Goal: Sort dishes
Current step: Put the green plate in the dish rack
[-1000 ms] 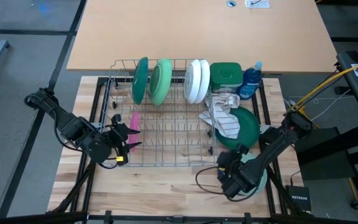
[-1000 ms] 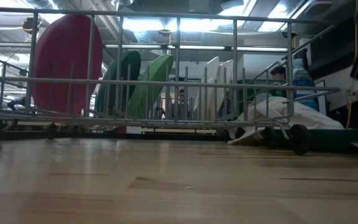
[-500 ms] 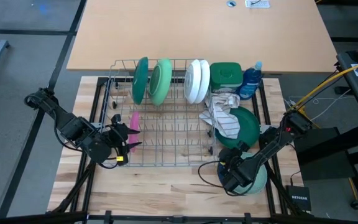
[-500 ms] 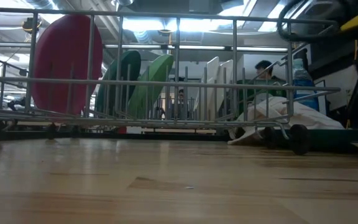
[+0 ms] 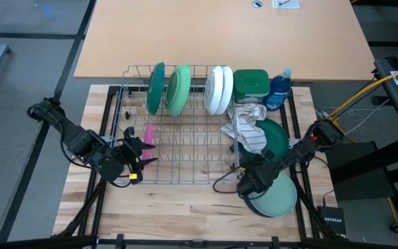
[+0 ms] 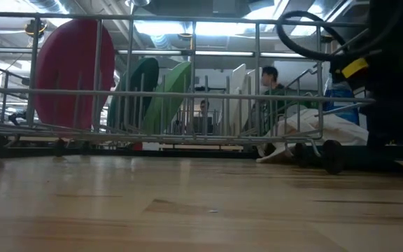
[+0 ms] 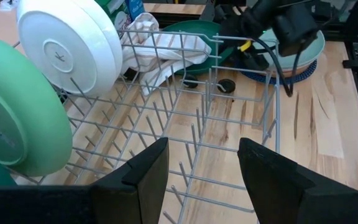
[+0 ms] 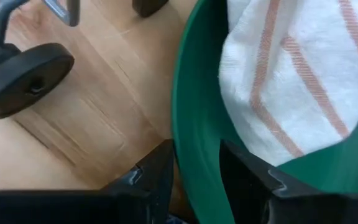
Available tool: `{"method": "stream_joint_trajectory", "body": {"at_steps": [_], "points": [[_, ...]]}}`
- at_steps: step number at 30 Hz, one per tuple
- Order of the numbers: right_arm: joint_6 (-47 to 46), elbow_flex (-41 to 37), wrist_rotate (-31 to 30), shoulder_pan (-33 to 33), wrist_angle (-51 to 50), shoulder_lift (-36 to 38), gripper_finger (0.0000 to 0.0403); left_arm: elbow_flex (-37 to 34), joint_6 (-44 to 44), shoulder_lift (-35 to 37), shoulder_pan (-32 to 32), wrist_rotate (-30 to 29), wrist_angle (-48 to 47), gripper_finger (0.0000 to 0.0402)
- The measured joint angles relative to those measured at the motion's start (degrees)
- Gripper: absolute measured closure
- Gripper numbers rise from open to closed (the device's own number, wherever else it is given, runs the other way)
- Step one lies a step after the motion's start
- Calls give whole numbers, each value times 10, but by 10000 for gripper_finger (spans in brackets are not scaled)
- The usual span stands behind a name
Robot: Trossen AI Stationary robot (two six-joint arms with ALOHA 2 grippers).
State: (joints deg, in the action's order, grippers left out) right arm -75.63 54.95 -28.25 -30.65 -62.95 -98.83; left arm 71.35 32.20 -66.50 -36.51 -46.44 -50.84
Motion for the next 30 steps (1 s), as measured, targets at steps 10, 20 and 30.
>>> {"method": "stream_joint_trajectory", "body": {"at_steps": [10,20,30], "points": [[57,-3,23,28,35,0,272,0,0,0,0,0,0,217],[59,-3,34,28,33,0,272,0,-7,0,0,0,0,217],[59,-3,39,29,32,0,352,0,-5,0,0,0,0,217]]}}
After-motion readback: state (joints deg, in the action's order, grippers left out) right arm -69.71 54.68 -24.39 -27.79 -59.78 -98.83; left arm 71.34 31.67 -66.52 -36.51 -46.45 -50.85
